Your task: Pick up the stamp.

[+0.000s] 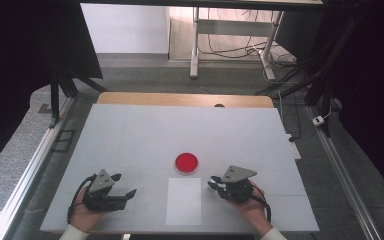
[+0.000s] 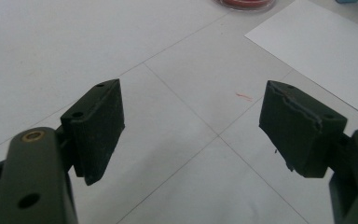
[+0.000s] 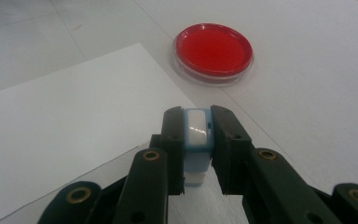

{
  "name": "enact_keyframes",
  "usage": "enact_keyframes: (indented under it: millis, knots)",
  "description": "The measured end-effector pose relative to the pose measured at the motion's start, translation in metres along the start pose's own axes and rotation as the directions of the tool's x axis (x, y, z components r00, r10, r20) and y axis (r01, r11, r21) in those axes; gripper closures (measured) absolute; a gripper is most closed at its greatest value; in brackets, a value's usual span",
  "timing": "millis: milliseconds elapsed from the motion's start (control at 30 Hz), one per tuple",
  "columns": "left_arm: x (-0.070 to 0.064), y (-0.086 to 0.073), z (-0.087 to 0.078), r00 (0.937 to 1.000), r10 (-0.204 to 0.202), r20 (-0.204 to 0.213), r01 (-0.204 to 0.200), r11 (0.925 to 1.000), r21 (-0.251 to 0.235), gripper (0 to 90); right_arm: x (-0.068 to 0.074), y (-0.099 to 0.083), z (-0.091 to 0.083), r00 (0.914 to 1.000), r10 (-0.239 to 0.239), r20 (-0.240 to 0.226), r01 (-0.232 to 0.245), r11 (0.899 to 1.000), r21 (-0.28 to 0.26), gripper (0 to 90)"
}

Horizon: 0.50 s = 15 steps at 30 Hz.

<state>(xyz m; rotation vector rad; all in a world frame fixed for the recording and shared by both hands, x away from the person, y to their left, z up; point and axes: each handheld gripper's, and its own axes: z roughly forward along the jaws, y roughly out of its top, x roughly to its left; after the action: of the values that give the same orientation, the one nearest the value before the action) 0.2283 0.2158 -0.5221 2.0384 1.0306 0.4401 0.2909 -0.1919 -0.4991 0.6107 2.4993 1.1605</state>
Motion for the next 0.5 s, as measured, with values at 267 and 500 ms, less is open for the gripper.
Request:
enact_keyframes:
  millis: [267, 500]
  knots:
    - [0.0, 0.0, 0.0, 1.0, -0.002, -0.003, 0.002, 1.0, -0.002, 22.7, -0.002, 0.0, -0.005, 0.9997, 0.015, 0.022, -0.014, 0.999, -0.041, 74.7]
    - [-0.001, 0.0, 0.0, 1.0, -0.003, -0.009, 0.003, 1.0, -0.007, 23.0, -0.008, 0.0, -0.011, 0.9945, 0.104, -0.014, -0.105, 0.989, -0.108, 74.8]
